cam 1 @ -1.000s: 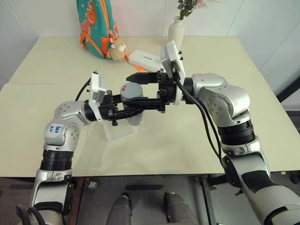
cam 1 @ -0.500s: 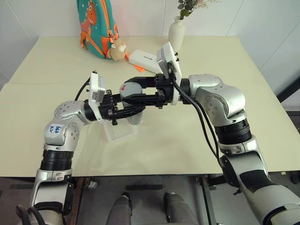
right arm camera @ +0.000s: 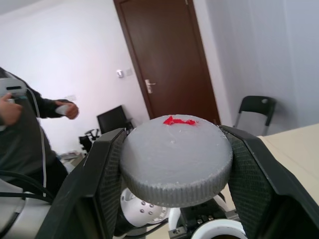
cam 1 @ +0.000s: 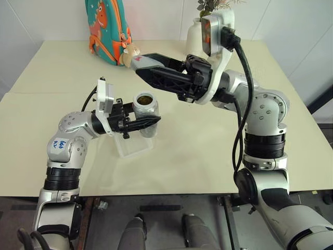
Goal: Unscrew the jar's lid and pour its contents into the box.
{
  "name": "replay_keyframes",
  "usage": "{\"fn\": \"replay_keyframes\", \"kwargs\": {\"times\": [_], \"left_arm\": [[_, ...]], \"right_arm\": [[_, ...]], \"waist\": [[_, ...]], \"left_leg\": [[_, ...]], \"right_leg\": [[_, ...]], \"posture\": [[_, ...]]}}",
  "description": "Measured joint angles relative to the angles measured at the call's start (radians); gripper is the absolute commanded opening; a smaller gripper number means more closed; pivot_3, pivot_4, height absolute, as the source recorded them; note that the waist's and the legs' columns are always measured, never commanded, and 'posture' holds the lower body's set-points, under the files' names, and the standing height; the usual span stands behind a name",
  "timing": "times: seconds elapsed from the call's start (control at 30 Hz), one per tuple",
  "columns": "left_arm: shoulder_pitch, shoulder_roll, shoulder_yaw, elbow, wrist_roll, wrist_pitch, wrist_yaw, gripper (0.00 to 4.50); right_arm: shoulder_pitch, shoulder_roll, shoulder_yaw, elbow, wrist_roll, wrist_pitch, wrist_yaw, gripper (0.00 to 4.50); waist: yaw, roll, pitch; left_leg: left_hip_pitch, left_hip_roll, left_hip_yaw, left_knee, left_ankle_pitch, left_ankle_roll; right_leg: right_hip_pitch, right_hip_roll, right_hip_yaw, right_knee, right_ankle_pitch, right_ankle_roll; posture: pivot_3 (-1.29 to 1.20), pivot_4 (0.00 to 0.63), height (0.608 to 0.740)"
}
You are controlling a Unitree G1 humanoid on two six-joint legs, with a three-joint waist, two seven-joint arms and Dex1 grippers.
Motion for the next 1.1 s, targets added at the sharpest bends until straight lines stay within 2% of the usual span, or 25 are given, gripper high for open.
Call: {"fn": "replay_keyframes", "kwargs": {"times": [0.07,0.17,0.33,0.5,0.7,0.77,0.9,1.1], "left_arm": [[0.002,0.000,0.000,0.000,0.000,0.001,0.002,2.01],[0.015,0.012,0.009,-0.012,0.000,0.003,0.010,2.01],[0.030,0.049,0.056,-0.016,-0.007,0.030,0.033,2.01],[0.027,0.065,0.095,-0.012,-0.021,0.046,0.060,2.01],[0.022,0.066,0.121,0.008,-0.024,0.055,0.085,2.01],[0.021,0.064,0.121,0.016,-0.024,0.060,0.088,2.01],[0.020,0.063,0.121,0.017,-0.026,0.063,0.097,2.01],[0.020,0.070,0.130,0.018,-0.029,0.072,0.096,2.01]], "right_arm": [[0.038,-0.025,0.000,-0.024,-0.015,-0.011,-0.030,2.55],[0.149,-0.144,0.002,-0.070,-0.102,-0.083,-0.044,2.55],[0.414,-0.269,-0.040,-0.078,-0.297,-0.281,-0.107,2.55],[0.599,-0.221,-0.100,-0.004,-0.423,-0.507,-0.201,2.55],[0.716,-0.187,-0.098,0.233,-0.534,-0.756,-0.192,2.55],[0.714,-0.183,-0.098,0.272,-0.536,-0.774,-0.192,3.29],[0.702,-0.184,-0.096,0.286,-0.533,-0.778,-0.171,4.45],[0.670,-0.220,-0.095,0.233,-0.512,-0.741,-0.130,4.45]], "waist": [[0.001,0.000,0.000],[0.004,0.000,0.000],[0.005,0.000,0.000],[-0.003,0.000,0.000],[0.000,0.000,0.000],[-0.004,0.000,0.000],[-0.001,0.000,0.000],[-0.002,0.000,0.000]], "left_leg": [[0.000,0.000,0.000,0.000,0.000,0.000],[-0.001,-0.001,0.000,0.000,0.000,0.000],[-0.003,-0.001,0.000,0.000,-0.001,0.001],[-0.001,-0.001,0.001,-0.001,0.000,0.001],[0.000,-0.002,0.002,0.001,0.000,0.001],[0.001,-0.002,0.002,0.001,0.000,0.001],[0.002,-0.002,0.002,0.001,0.000,0.000],[0.002,-0.002,0.002,0.002,0.000,0.000]], "right_leg": [[0.000,0.000,0.000,0.000,0.000,0.000],[0.000,-0.001,0.000,-0.003,0.000,0.000],[-0.001,-0.001,0.000,-0.004,-0.001,0.001],[-0.001,0.000,0.001,-0.002,-0.001,0.001],[0.002,-0.001,0.003,-0.002,0.000,0.003],[0.002,-0.001,0.004,-0.001,0.000,0.003],[0.003,0.000,0.004,0.000,0.000,0.003],[0.003,0.000,0.004,0.000,0.000,0.003]], "posture": [[0.00,0.150,0.740],[0.00,0.150,0.740],[0.00,0.150,0.740],[0.00,0.150,0.740],[0.00,0.150,0.740],[0.00,0.150,0.740],[0.00,0.150,0.740],[0.00,0.150,0.740]]}}
